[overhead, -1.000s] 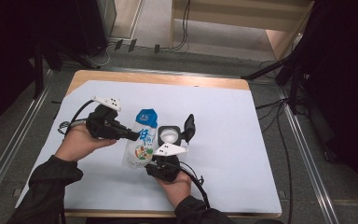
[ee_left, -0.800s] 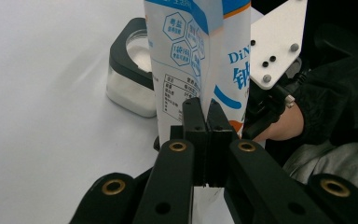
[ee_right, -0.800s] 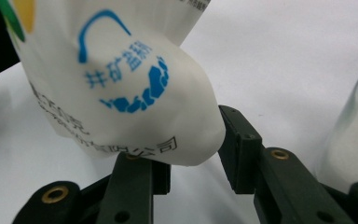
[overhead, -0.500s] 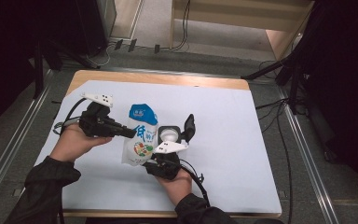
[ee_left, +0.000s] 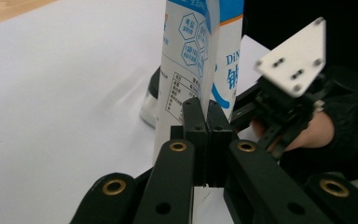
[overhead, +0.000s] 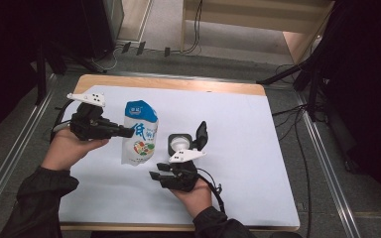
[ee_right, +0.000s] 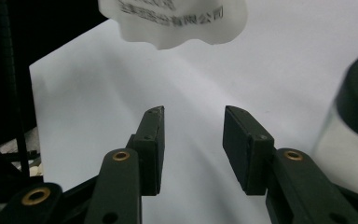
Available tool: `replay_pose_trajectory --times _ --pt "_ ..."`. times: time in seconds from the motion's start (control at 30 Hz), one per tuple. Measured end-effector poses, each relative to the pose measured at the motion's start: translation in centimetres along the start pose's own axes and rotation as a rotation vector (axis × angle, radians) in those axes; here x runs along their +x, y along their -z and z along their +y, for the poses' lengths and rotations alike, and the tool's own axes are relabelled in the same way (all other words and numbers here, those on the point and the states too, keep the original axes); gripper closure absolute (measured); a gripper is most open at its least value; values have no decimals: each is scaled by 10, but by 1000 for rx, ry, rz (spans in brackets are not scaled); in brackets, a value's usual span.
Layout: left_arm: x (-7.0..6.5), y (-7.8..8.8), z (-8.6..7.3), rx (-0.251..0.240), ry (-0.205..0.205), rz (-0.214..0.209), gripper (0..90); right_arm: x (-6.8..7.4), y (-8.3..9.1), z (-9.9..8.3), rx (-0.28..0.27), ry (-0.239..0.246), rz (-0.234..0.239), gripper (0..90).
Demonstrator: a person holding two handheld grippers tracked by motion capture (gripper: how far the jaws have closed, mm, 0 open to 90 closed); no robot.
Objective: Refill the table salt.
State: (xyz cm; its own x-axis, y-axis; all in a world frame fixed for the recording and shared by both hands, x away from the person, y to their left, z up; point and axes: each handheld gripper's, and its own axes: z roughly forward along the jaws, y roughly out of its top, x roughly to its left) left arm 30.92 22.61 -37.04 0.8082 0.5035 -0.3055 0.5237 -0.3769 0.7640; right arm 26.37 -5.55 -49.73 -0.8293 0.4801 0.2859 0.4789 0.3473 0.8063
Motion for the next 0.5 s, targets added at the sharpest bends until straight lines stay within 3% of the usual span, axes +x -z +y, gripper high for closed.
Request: replay_pose_trajectory --times 0.2,0.27,0.5 --pt "8 0 -3 -4 16 48 900 -6 23 6 -4 31 43 598" --pt "11 0 -5 -7 29 50 900 -7 28 6 6 50 44 598" --pt "20 3 -8 -29 46 81 900 -15 43 1 12 51 24 589"
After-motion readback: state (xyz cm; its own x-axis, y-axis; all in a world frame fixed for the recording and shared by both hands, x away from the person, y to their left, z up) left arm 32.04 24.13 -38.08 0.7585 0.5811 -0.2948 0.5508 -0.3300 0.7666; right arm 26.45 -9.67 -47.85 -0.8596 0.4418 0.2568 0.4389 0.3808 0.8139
